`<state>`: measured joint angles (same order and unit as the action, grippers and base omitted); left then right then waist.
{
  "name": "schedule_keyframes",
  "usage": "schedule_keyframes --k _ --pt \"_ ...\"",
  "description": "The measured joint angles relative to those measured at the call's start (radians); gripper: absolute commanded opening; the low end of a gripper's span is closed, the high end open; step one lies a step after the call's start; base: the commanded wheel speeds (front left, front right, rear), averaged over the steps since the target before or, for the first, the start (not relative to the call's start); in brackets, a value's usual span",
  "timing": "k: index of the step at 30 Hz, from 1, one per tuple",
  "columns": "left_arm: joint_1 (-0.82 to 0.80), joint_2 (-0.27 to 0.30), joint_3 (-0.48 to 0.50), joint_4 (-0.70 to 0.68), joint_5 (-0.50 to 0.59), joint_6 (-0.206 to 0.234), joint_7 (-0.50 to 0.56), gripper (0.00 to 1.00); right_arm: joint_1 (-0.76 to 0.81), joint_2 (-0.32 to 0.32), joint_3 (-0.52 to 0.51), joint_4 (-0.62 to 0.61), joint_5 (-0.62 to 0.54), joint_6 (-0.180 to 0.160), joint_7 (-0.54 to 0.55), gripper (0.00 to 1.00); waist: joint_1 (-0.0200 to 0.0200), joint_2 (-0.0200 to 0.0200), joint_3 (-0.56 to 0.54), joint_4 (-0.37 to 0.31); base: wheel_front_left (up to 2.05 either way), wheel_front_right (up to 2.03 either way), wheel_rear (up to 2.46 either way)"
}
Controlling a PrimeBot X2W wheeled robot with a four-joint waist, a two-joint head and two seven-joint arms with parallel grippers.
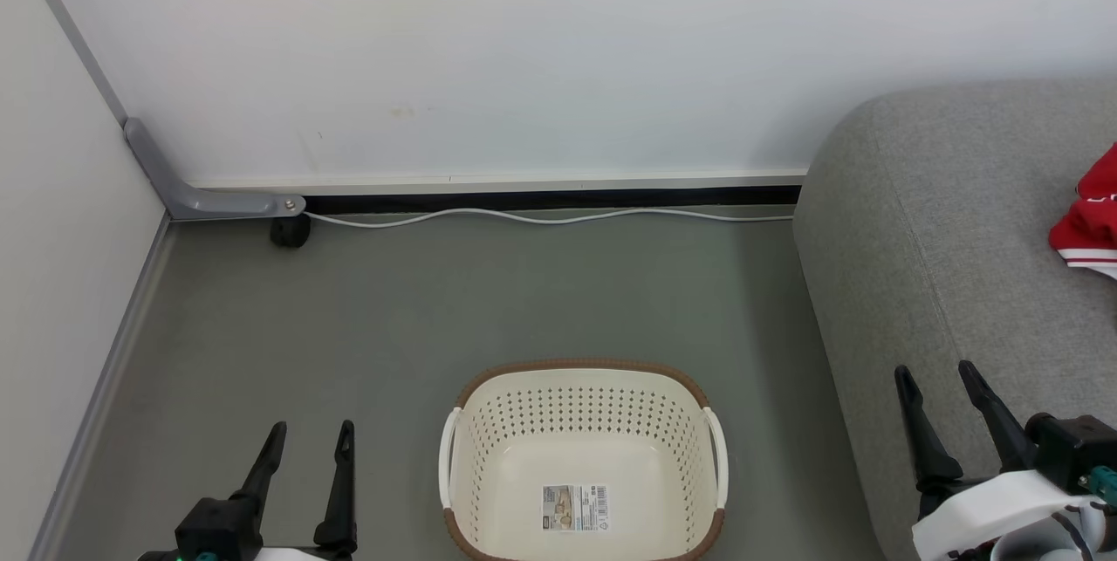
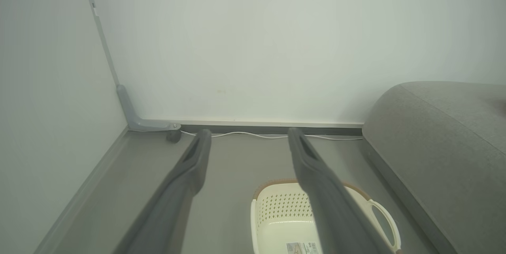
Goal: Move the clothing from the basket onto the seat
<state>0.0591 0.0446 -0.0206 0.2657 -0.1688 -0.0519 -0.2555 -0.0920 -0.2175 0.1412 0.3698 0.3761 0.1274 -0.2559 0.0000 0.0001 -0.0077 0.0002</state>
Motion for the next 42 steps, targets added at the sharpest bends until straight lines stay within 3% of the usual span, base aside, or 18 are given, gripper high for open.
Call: schedule_keyframes --k 14,15,21,42 --pt "0.000 0.000 -0.016 0.001 -0.010 -0.001 0.000 1.00 0.000 0.000 -0.004 0.000 0.000 0.000 0.000 1.00 0.0000 0.0000 0.000 -0.008 0.00 0.00 0.00" --pt "0.000 -0.001 -0.016 0.008 -0.010 -0.001 0.000 0.00 0.001 0.002 -0.003 0.005 0.000 0.000 0.000 0.00 0.0000 0.0000 0.000 -0.008 0.00 0.00 0.00" --pt "0.032 -0.017 -0.018 0.074 -0.019 -0.001 0.009 0.00 0.054 0.047 0.007 0.061 0.005 0.000 0.006 0.00 0.0000 0.0000 0.000 -0.008 0.00 0.00 0.00" --pt "0.029 -0.018 -0.002 0.067 -0.257 -0.010 0.067 0.00 0.057 0.064 -0.037 0.038 0.209 0.000 0.062 0.00 0.0003 0.0000 0.002 -0.007 0.00 0.00 0.00"
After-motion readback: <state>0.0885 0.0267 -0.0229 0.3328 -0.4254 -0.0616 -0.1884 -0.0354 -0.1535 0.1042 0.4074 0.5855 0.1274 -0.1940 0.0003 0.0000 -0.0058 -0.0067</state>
